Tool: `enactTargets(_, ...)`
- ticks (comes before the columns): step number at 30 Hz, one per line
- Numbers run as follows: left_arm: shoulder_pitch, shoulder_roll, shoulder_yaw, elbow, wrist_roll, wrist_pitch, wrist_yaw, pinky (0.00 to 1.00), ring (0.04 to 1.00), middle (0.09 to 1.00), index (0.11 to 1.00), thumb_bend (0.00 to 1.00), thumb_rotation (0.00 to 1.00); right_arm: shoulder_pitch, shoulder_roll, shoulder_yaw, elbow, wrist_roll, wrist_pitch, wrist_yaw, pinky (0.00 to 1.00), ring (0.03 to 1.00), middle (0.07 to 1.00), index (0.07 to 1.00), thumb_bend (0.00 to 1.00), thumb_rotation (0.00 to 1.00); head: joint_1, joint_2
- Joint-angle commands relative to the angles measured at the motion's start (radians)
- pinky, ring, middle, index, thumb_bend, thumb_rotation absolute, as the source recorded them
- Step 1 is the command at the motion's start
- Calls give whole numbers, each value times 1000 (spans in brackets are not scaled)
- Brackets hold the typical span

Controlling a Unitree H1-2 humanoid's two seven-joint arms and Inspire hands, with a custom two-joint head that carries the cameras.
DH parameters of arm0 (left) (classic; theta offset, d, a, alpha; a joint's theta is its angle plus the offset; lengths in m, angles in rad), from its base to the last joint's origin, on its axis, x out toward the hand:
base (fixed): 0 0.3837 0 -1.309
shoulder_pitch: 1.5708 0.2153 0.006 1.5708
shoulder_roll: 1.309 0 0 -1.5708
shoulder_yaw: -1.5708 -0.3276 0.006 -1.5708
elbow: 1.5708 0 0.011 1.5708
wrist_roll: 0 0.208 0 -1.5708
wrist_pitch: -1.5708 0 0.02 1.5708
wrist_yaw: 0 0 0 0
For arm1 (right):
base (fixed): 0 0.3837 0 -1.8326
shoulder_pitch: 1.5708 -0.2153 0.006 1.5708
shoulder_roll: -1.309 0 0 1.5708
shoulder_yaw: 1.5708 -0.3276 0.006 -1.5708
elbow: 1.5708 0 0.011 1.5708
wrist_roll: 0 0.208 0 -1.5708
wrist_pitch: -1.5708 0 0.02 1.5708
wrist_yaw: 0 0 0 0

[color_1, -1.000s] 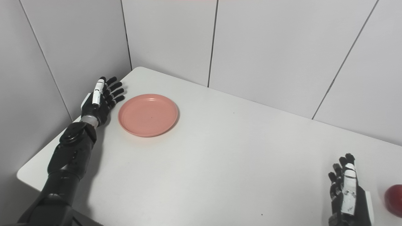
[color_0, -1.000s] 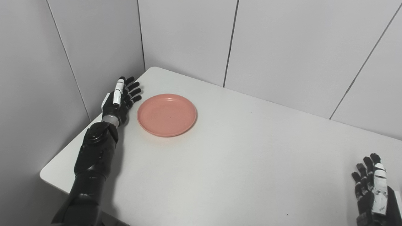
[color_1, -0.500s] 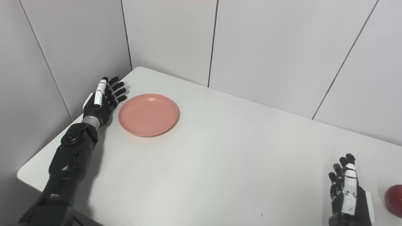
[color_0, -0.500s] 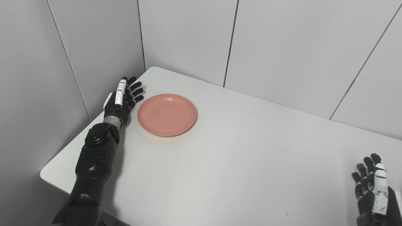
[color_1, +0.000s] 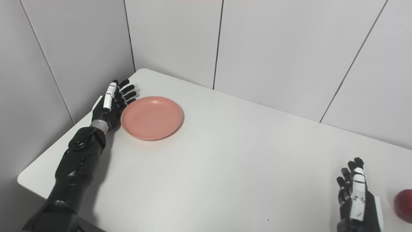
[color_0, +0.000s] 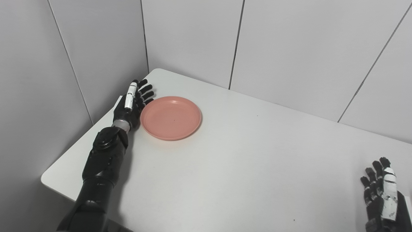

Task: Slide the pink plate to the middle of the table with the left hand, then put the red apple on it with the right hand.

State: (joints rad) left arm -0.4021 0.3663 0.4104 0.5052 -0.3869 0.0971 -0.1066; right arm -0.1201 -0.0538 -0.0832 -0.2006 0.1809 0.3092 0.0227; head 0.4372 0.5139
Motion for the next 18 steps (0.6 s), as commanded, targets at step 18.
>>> enactTargets(18, -18, -7, -41, -54, 3, 24, 7, 857, 866, 870, 850, 320, 1000, -25, 8, -1, -42, 12, 2, -1, 1000, 1000, 1000, 1000, 84, 1000, -10, 6)
